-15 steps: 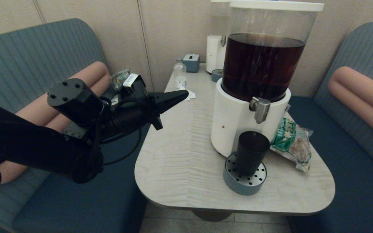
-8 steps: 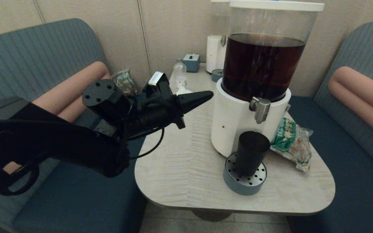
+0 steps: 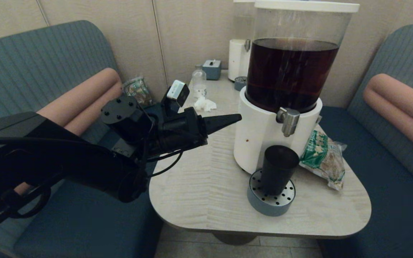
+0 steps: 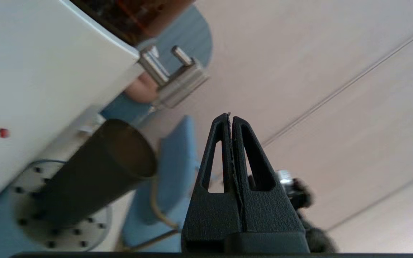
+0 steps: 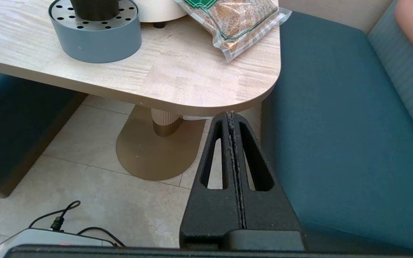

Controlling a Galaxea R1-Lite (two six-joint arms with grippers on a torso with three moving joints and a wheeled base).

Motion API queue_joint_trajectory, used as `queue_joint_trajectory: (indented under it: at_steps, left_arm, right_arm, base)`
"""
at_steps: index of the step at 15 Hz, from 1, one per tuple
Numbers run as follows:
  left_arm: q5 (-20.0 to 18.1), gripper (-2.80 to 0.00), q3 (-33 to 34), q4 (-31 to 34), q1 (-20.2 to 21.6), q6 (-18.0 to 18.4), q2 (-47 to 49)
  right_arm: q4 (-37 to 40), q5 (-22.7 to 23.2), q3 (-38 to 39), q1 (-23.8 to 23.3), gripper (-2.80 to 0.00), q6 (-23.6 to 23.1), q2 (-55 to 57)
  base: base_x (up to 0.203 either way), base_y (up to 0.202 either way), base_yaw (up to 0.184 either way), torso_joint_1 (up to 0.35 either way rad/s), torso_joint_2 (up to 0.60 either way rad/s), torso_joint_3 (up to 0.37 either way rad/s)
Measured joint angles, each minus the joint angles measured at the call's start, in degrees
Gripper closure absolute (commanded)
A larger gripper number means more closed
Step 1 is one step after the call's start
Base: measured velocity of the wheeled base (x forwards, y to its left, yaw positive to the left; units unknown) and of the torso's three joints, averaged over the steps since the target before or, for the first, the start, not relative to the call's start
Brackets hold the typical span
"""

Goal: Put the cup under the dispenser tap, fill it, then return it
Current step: Turn off the faucet

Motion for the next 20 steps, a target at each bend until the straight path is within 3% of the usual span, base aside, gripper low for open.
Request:
queue_joint_trajectory:
  at_steps: [1,4,9,20]
  left_arm:
    - [0.1,0.00,0.0,2.0,-0.1,3.1,0.0]
    - [0.7,0.00,-0.9,9.6,-1.6,17.0,0.1]
    - [5.5,0.00,-5.7,12.7,-4.5,25.1,0.5]
    - [8.7,0.00,-15.3,13.9,-6.6,25.9,5.8]
  right_arm:
    - [0.0,0.0,0.0,0.0,0.00,0.0,0.0]
    - [0.0,0.0,0.0,0.0,0.00,0.0,0.0]
    - [0.0,0.0,0.0,0.0,0.00,0.0,0.0]
    - [0.0,0.0,0.0,0.0,0.00,0.0,0.0]
  base:
    - [0.000,0.000,0.000,0.000,0.00,0.000]
    - [0.000,0.000,0.000,0.000,0.00,0.000]
    - [0.000,0.000,0.000,0.000,0.00,0.000]
    - [0.000,0.000,0.000,0.000,0.00,0.000]
